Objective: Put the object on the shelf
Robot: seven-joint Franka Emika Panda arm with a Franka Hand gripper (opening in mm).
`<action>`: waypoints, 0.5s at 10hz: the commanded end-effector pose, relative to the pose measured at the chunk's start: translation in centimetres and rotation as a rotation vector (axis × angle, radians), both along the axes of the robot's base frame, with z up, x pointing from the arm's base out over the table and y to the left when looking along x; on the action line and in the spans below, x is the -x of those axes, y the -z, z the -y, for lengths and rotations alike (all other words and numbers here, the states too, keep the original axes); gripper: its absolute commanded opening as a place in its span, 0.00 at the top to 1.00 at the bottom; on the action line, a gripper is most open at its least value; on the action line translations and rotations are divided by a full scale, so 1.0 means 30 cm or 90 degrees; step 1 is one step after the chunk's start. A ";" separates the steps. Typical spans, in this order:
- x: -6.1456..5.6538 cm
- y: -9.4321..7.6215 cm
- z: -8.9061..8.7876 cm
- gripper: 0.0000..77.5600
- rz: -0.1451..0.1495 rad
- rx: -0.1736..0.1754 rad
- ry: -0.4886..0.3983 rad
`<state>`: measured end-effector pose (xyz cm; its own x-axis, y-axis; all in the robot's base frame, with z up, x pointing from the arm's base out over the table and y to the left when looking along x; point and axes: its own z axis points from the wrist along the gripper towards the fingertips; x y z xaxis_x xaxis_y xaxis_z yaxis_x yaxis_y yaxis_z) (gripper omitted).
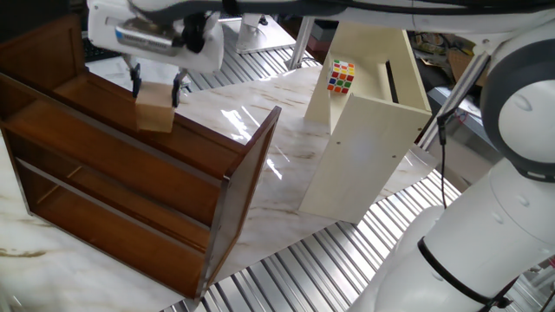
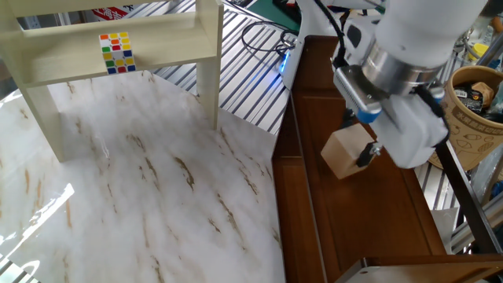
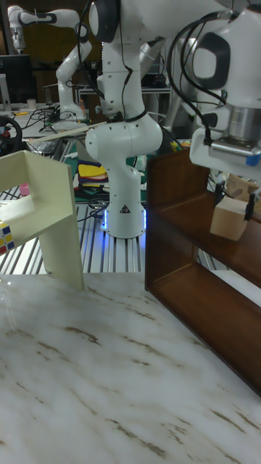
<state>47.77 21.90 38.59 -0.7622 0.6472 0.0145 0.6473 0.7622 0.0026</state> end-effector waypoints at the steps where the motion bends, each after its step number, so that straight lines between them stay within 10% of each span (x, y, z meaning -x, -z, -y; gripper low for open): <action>1: 0.003 0.035 -0.014 0.98 -0.001 -0.029 0.075; 5: 0.003 0.075 -0.021 0.98 0.006 -0.031 0.113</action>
